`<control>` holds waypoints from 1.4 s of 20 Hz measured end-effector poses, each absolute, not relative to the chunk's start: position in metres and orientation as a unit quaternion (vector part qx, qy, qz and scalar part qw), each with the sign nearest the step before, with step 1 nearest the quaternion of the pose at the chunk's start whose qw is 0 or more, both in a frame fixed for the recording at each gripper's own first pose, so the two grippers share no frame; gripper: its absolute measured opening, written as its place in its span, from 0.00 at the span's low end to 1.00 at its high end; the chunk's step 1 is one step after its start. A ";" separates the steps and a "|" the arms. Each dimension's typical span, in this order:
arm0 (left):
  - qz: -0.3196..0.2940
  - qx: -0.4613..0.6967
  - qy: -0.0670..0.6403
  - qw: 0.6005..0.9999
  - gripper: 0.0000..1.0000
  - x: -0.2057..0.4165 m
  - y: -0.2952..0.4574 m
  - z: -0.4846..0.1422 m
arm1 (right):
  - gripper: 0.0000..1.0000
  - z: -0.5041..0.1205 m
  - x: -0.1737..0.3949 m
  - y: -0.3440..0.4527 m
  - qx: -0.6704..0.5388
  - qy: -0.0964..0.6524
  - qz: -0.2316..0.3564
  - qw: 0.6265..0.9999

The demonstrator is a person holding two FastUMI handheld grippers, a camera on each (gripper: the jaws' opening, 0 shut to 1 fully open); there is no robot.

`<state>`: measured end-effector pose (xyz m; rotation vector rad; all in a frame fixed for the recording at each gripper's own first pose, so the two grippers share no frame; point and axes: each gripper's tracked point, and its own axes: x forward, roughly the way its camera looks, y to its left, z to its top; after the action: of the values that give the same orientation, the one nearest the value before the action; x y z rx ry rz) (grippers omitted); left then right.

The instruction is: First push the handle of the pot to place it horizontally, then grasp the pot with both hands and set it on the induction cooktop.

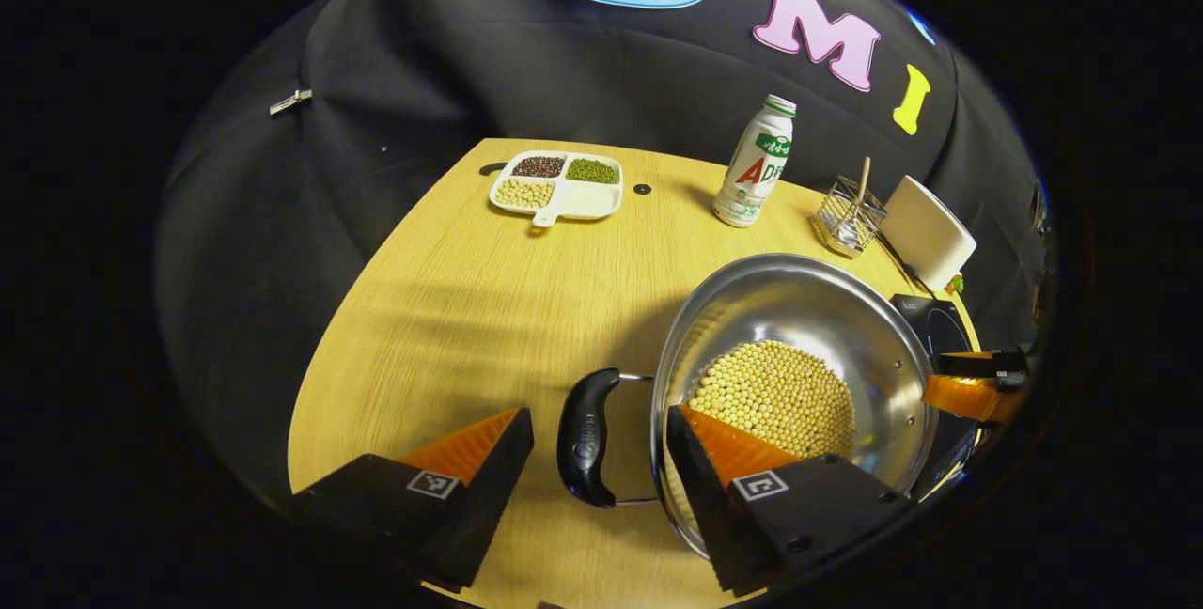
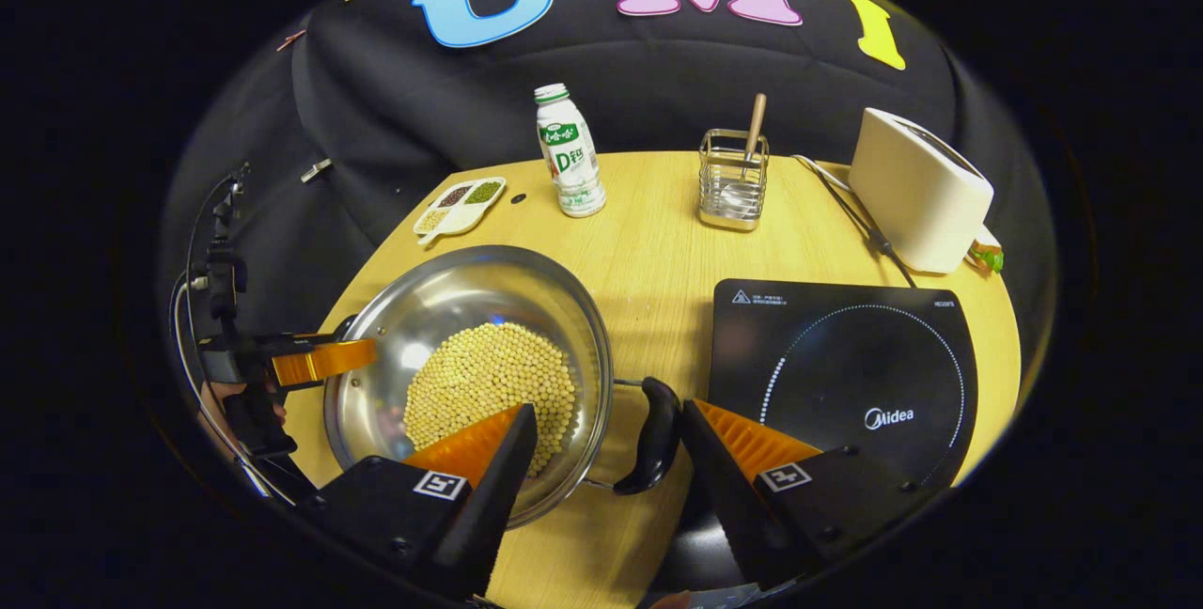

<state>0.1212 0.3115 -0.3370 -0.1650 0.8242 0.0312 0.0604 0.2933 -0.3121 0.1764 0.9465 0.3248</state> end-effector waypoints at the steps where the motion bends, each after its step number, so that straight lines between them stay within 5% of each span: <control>1: 0.014 -0.083 0.398 0.913 0.87 0.124 0.312 -0.339 | 0.96 -0.315 0.061 0.295 0.084 0.454 0.154 0.874; 3: 0.013 -0.088 0.397 0.914 0.85 0.126 0.310 -0.340 | 0.97 -0.324 0.062 0.295 0.082 0.458 0.147 0.873; 12: 0.014 -0.092 0.391 0.916 0.68 0.133 0.308 -0.346 | 0.63 -0.353 0.078 0.299 0.086 0.467 0.113 0.873; 17: 0.014 -0.093 0.391 0.916 0.65 0.130 0.315 -0.347 | 0.66 -0.362 0.078 0.305 0.092 0.488 0.108 0.861; 22: 0.020 -0.105 0.385 0.917 0.58 0.116 0.308 -0.338 | 0.53 -0.353 0.070 0.300 0.091 0.489 0.110 0.860; 28: 0.019 -0.093 0.380 0.920 0.57 0.098 0.292 -0.293 | 0.53 -0.308 0.060 0.280 0.101 0.471 0.112 0.869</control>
<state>0.0985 0.2920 -0.2927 -0.1907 0.7812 0.0388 0.0604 0.2805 -0.3083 0.2114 0.9847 0.2341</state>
